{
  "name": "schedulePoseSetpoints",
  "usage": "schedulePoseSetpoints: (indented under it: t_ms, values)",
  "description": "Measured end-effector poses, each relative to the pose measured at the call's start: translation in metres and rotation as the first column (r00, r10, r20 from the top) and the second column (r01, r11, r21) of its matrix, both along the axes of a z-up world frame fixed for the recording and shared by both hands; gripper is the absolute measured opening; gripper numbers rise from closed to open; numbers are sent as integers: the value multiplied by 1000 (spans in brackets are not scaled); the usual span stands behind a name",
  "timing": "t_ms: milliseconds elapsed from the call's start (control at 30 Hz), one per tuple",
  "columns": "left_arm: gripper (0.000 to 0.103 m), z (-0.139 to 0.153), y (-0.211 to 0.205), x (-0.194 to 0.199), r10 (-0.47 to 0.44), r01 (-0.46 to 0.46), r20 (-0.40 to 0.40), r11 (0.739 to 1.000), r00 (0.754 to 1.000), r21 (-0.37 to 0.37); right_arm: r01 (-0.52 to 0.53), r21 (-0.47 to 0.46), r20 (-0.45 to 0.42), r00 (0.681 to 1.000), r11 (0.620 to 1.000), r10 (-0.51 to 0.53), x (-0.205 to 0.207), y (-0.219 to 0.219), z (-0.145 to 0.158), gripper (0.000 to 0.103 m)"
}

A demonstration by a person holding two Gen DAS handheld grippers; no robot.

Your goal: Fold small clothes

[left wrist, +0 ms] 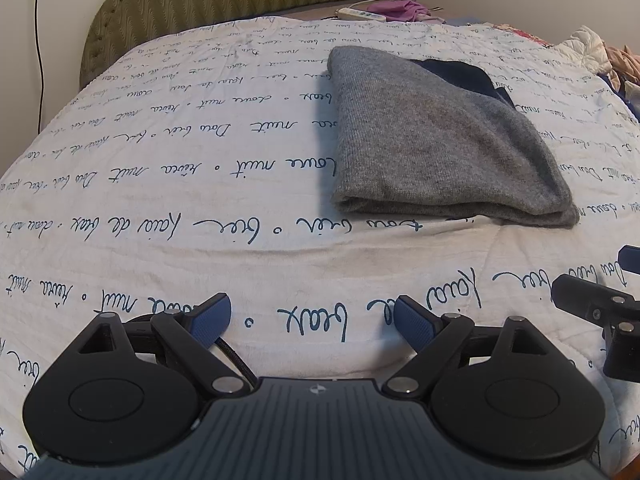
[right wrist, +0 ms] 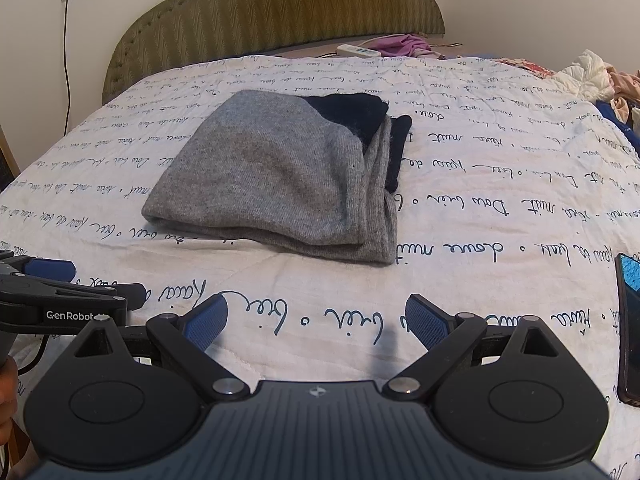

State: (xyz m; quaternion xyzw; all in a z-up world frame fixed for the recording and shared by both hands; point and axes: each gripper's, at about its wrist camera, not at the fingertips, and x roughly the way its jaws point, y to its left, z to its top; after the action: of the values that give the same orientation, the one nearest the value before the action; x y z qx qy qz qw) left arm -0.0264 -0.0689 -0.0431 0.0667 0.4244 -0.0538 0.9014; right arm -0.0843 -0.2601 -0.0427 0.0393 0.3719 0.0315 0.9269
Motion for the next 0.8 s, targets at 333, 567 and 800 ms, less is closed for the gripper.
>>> schedulePoseSetpoints:
  t_ms: [333,567,800]
  values:
    - [91,-1,1,3,-2,1,-6,1000,1000,-8,-13,4,0,1000,1000,13,2,1,3,97]
    - [92,0,3,5,-8,8,-16,1000,1000,-15,-20,9,-9,1000,1000,20,3,2,4,97]
    - [93,-1,2,5,-13,13,-13,1000,1000,-1,-31,18,-10,999,999,31,1,3,7,97]
